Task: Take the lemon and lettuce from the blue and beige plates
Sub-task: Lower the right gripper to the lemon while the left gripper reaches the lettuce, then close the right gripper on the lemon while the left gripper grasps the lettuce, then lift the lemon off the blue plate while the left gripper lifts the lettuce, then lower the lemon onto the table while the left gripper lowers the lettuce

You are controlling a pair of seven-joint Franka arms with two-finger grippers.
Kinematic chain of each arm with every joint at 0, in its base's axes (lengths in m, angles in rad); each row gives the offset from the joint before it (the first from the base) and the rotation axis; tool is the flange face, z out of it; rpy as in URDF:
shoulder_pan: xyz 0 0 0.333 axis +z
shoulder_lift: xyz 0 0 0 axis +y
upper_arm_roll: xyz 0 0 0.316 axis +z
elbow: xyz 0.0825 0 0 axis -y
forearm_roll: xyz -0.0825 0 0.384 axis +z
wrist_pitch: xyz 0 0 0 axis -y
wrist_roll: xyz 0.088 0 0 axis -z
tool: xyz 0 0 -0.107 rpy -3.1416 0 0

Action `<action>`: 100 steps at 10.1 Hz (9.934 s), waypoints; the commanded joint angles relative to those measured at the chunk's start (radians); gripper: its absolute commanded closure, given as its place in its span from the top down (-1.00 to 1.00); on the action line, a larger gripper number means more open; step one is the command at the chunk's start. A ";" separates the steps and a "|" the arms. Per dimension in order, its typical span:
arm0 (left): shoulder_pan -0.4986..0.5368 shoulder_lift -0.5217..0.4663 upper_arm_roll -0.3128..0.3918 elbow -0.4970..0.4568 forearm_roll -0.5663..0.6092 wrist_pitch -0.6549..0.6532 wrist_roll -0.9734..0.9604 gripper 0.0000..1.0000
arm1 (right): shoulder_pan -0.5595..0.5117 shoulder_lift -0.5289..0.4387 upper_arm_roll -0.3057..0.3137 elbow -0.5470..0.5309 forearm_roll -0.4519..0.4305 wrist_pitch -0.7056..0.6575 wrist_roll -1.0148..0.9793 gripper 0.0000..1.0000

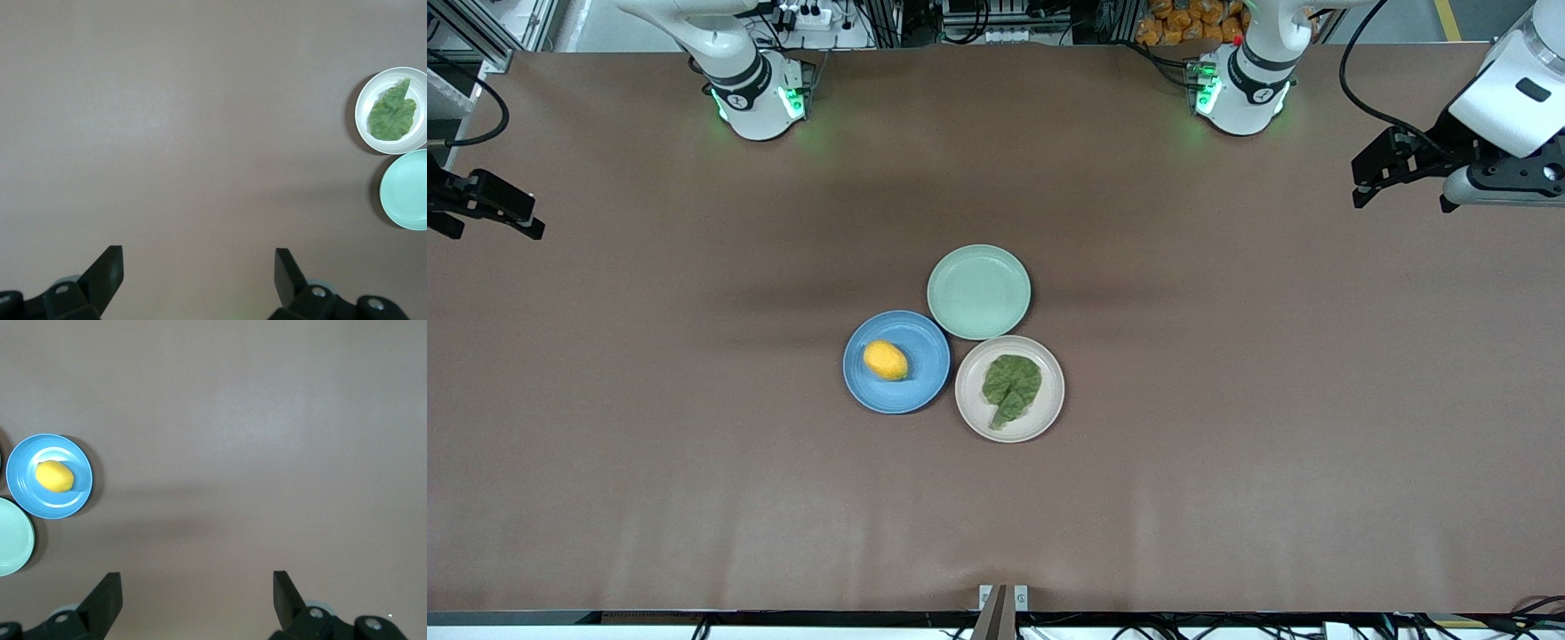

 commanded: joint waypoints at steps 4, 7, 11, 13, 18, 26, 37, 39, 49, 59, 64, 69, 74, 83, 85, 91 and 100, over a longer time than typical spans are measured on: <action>0.011 0.014 0.003 0.016 -0.039 -0.021 0.036 1.00 | 0.007 -0.009 -0.003 -0.006 -0.010 -0.008 0.018 1.00; 0.004 0.058 0.003 0.034 -0.036 -0.020 0.035 1.00 | 0.007 -0.012 0.000 -0.017 -0.007 -0.009 0.020 1.00; -0.015 0.198 -0.010 0.120 -0.038 -0.006 -0.054 1.00 | 0.009 -0.009 0.095 -0.061 0.003 0.013 0.121 1.00; -0.056 0.279 -0.008 0.137 -0.036 0.050 -0.096 1.00 | 0.018 -0.003 0.161 -0.098 0.003 0.065 0.184 1.00; -0.133 0.426 -0.008 0.143 -0.035 0.258 -0.184 1.00 | 0.024 0.007 0.325 -0.317 0.017 0.384 0.185 1.00; -0.355 0.649 0.007 0.155 0.016 0.518 -0.515 1.00 | 0.098 0.295 0.447 -0.417 0.037 0.759 0.305 1.00; -0.674 0.922 0.216 0.195 0.046 0.982 -0.882 1.00 | 0.162 0.522 0.381 -0.320 -0.102 0.912 0.089 1.00; -0.728 0.945 0.268 0.195 0.045 1.000 -0.877 1.00 | 0.184 0.565 0.372 -0.285 -0.134 0.919 0.089 1.00; -0.786 1.017 0.269 0.194 0.046 1.049 -0.870 1.00 | 0.256 0.669 0.310 -0.280 -0.239 1.046 0.095 1.00; -0.786 1.028 0.294 0.194 0.043 1.112 -0.902 0.28 | 0.202 0.501 0.313 -0.274 -0.129 0.813 0.141 -0.67; -0.783 1.017 0.294 0.189 0.046 1.111 -0.936 -1.00 | 0.084 0.346 0.313 -0.294 -0.113 0.618 0.127 -0.68; -0.763 0.899 0.297 0.183 0.051 0.998 -0.929 -1.00 | -0.039 0.260 0.287 -0.362 -0.113 0.595 0.041 -0.68; -0.690 0.744 0.294 0.183 0.044 0.737 -0.808 -1.00 | -0.119 0.224 0.211 -0.404 -0.113 0.604 -0.060 -0.68; -0.369 0.594 0.282 0.184 -0.090 0.453 -0.332 -1.00 | -0.111 0.388 0.128 -0.517 -0.112 0.848 -0.086 -0.66; -0.314 0.595 0.283 0.183 -0.128 0.428 -0.196 -1.00 | -0.103 0.442 0.120 -0.518 -0.042 0.897 -0.081 -0.65; -0.239 0.635 0.285 0.132 -0.142 0.338 -0.005 -1.00 | -0.065 0.525 0.085 -0.517 -0.010 0.995 -0.080 -0.64; -0.174 0.586 0.288 0.071 -0.142 0.249 0.059 1.00 | -0.048 0.473 0.043 -0.439 0.131 0.876 -0.081 1.00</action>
